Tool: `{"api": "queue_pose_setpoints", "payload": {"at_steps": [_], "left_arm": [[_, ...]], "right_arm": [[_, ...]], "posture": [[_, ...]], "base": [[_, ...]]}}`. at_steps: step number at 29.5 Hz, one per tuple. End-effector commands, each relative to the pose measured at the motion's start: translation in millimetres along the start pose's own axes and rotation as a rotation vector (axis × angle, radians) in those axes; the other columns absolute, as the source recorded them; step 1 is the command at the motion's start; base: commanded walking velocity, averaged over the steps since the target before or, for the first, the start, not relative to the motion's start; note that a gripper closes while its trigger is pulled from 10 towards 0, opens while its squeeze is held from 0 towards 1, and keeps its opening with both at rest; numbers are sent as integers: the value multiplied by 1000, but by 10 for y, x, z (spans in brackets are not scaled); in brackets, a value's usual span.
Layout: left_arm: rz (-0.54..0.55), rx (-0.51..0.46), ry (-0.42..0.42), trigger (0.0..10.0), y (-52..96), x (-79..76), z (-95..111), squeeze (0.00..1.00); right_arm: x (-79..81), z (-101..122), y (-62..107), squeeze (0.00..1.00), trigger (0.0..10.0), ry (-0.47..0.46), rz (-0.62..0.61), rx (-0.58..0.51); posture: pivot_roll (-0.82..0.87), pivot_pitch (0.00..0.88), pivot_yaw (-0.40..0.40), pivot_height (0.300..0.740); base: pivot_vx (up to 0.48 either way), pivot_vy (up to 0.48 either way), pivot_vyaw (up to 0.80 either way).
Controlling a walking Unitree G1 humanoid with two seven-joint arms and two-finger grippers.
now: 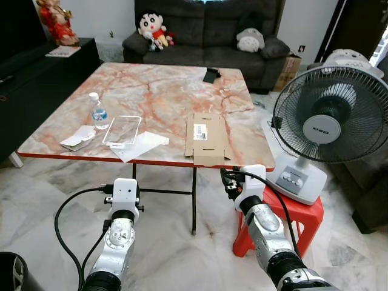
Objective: Picking trash to rubbish bin
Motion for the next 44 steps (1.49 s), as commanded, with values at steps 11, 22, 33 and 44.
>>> {"api": "queue_pose_setpoints", "payload": {"at_steps": [11,22,33,44], "left_arm": [[-6,-35,3,10000,-48,-76,150,0],[-2,-51,5,10000,-66,-68,209,0],[2,-81,-3,10000,-76,-68,291,0],[-10,-134,1,10000,-79,-95,409,0]], "right_arm": [[54,43,-18,0,10000,33,33,-13],[54,59,-27,0,10000,36,32,-16],[102,56,-15,0,10000,44,55,-24],[132,68,-20,0,10000,12,73,-29]], "posture": [[-22,0,-37,740],[-20,0,-41,740],[-21,8,-40,740],[-22,25,-38,740]], "base": [[390,0,0],[398,0,0],[400,0,101],[94,0,218]]}}
Point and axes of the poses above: a point about 5 cm out from each wrist's last joint towards the gripper, its own y axis pointing back from the gripper into the wrist, its own z axis along the axis of the wrist's last joint, x = y × z, the point moved 3 cm from there along -y, pointing out of the wrist towards the gripper, and after that the axes turned 5 degrees about y, right-handed, at the moved point
